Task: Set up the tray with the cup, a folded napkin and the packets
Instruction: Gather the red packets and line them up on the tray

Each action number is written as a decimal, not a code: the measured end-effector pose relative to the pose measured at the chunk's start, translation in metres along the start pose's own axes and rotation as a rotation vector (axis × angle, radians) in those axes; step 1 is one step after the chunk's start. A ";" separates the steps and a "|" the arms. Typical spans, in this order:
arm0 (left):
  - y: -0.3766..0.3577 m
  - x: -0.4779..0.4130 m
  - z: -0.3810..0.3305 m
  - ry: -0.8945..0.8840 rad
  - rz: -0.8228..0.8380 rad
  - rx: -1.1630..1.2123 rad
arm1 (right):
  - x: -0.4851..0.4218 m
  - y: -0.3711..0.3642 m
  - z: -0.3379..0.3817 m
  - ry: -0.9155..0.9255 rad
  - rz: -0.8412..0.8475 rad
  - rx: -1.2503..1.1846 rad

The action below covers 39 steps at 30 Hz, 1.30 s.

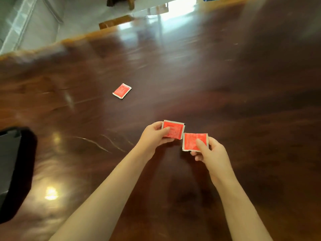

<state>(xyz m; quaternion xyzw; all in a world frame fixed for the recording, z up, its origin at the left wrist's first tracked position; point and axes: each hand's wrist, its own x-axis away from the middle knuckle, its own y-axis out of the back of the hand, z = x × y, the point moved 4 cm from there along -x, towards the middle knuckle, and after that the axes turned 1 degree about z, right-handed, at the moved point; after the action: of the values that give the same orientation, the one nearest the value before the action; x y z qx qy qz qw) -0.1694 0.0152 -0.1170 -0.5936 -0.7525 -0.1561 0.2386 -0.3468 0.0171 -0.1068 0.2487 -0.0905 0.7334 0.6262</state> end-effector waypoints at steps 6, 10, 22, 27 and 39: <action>0.058 0.044 -0.004 -0.009 0.008 0.230 | 0.011 -0.074 0.038 0.198 0.014 0.038; 0.092 0.059 -0.009 -0.046 -0.009 0.288 | 0.018 -0.117 0.047 0.304 -0.048 0.188; 0.221 0.056 0.011 -0.055 -0.153 0.320 | 0.009 -0.258 0.045 0.275 0.143 0.171; 0.268 0.056 0.019 -0.032 -0.194 0.392 | -0.019 -0.286 0.056 0.273 0.070 0.175; 0.318 0.049 0.048 0.029 -0.281 0.440 | -0.147 -0.314 0.097 0.677 -0.343 1.289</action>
<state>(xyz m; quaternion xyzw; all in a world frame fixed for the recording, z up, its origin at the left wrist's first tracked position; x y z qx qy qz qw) 0.1210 0.1583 -0.1458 -0.4148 -0.8399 -0.0285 0.3488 -0.0059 -0.0918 -0.1499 0.3377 0.5952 0.5695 0.4554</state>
